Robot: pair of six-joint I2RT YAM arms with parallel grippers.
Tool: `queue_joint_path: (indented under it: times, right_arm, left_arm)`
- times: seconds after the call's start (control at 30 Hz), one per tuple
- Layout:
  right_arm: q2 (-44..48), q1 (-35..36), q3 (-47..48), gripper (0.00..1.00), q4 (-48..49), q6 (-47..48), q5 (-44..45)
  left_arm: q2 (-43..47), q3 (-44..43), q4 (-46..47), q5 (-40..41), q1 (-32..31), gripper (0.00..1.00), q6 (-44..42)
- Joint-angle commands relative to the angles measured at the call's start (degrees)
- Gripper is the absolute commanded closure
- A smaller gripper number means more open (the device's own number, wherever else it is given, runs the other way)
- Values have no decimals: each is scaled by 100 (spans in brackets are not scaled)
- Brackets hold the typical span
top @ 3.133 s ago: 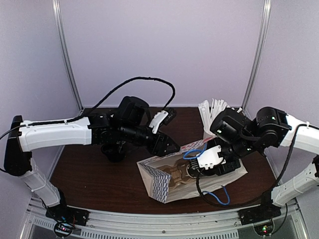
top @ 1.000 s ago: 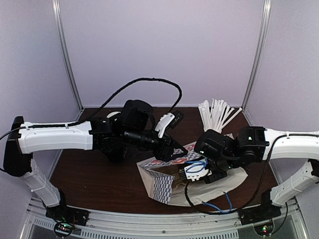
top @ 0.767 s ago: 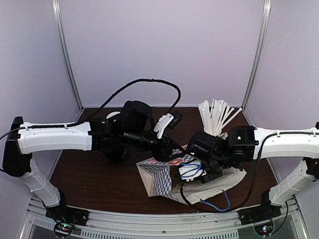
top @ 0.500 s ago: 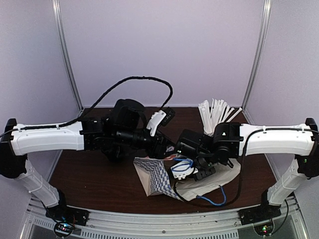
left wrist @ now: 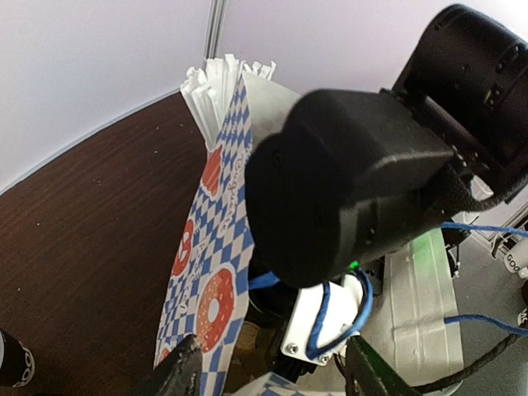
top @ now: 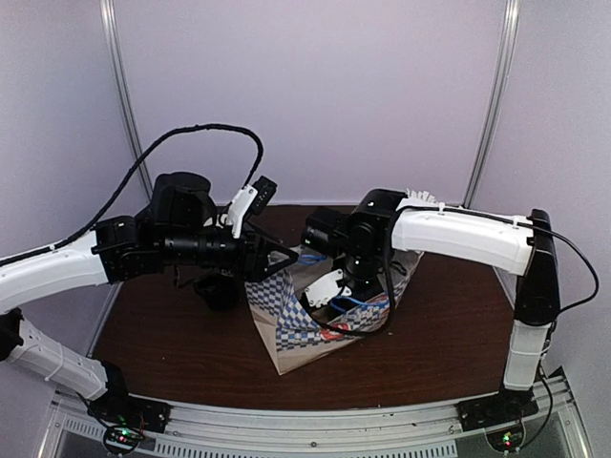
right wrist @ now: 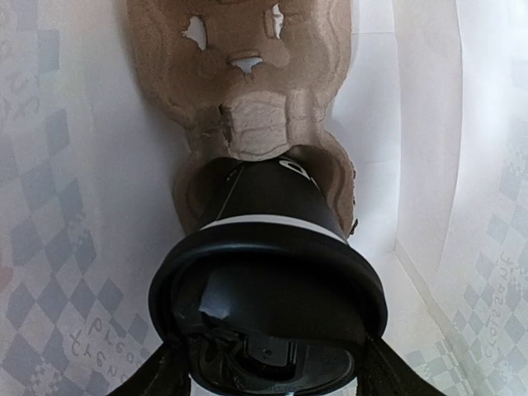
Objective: Pack the takeout coffee
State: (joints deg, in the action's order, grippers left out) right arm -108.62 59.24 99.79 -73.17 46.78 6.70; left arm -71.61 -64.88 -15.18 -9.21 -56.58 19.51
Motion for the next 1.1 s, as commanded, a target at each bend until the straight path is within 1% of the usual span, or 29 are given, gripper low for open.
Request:
queue_joint_path:
  times: [0.0,0.1,0.2,0.27,0.37,0.53,0.7,0.87,1.07]
  right_arm:
    - [-700,-132,549,38,-887,161,-432]
    - [-1097,-174,997,39,-1338,264,-600]
    - [-1373,-217,1321,39,-1540,317,-654]
    - [-1432,-272,1318,39,-1408,333,-657]
    - [-1402,-406,1170,39,-1168,397,-932]
    - [-1065,-726,572,40,-452,566,-1160]
    - [-777,-981,247,41,-2,625,-1413]
    - [-1097,-1024,336,41,-99,664,-1618]
    - [-1655,-1230,936,41,-483,706,-1922]
  left_arm:
    - [233,208,-66,-85,123,40,-121]
    - [369,272,-102,-94,168,39,-128]
    - [530,266,-225,-73,221,38,-152]
    - [640,274,-296,-45,239,37,-194]
    - [788,295,-401,-22,266,37,-231]
    - [928,393,-422,5,283,37,-226]
    - [954,493,-303,3,280,37,-185]
    - [794,479,-133,-125,281,37,-121]
    - [735,489,-59,-217,279,37,-50]
